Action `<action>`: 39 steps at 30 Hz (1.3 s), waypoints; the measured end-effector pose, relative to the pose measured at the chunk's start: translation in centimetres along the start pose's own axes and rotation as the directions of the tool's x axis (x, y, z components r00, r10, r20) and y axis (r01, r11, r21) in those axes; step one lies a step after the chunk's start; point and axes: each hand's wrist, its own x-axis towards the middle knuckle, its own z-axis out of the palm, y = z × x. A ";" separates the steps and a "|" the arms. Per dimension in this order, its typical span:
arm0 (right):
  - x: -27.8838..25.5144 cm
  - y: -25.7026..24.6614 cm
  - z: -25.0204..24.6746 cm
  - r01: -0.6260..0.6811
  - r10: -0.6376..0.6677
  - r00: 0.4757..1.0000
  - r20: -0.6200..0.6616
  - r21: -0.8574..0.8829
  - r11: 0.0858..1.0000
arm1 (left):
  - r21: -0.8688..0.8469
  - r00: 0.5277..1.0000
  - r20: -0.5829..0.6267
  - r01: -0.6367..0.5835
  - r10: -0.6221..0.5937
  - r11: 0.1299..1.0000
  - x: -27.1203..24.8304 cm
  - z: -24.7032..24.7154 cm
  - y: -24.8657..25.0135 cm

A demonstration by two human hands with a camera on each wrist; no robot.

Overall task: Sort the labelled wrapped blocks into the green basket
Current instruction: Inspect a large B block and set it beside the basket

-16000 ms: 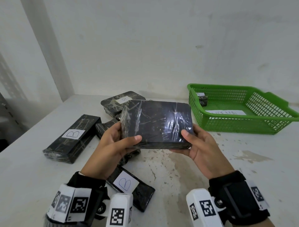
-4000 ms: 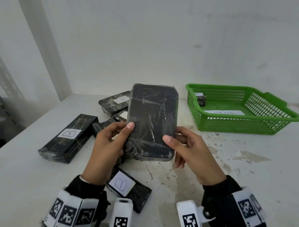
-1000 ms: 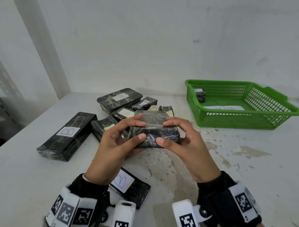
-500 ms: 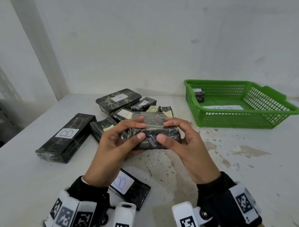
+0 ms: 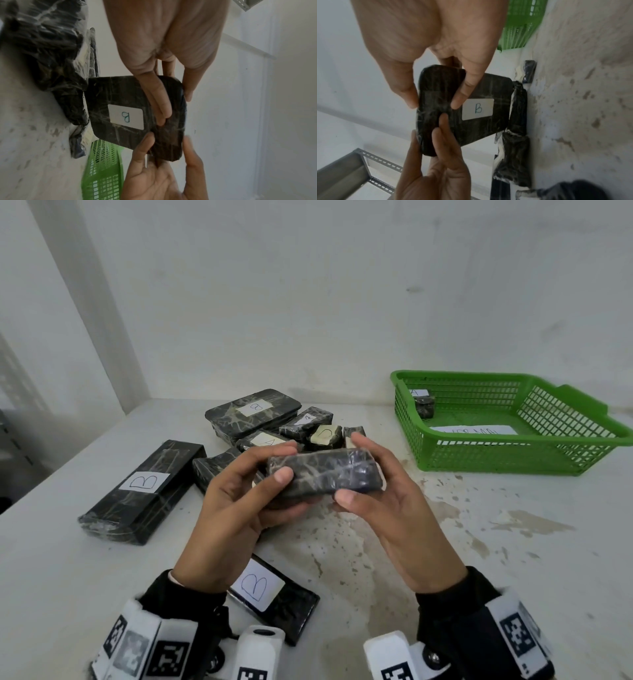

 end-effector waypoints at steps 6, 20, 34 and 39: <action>0.2 0.3 -1.1 -0.094 0.066 0.975 -0.214 -0.123 0.988 | -0.148 0.999 -0.007 -0.050 0.050 0.988 0.1 -0.4 0.2; 1.1 0.4 -2.3 -0.124 0.061 0.931 -0.360 -0.154 0.980 | -0.231 0.967 -0.188 0.125 -0.170 0.965 0.8 -0.6 0.4; -0.2 -2.9 -7.1 -0.264 0.126 0.814 -0.567 -0.169 0.950 | 0.102 0.879 -0.007 0.474 -0.476 0.874 0.8 -0.3 -1.0; -1.5 -5.0 -12.0 -0.351 0.101 0.724 -0.682 -0.239 0.905 | 0.086 0.883 -0.036 0.470 -0.469 0.878 0.8 -0.7 -1.2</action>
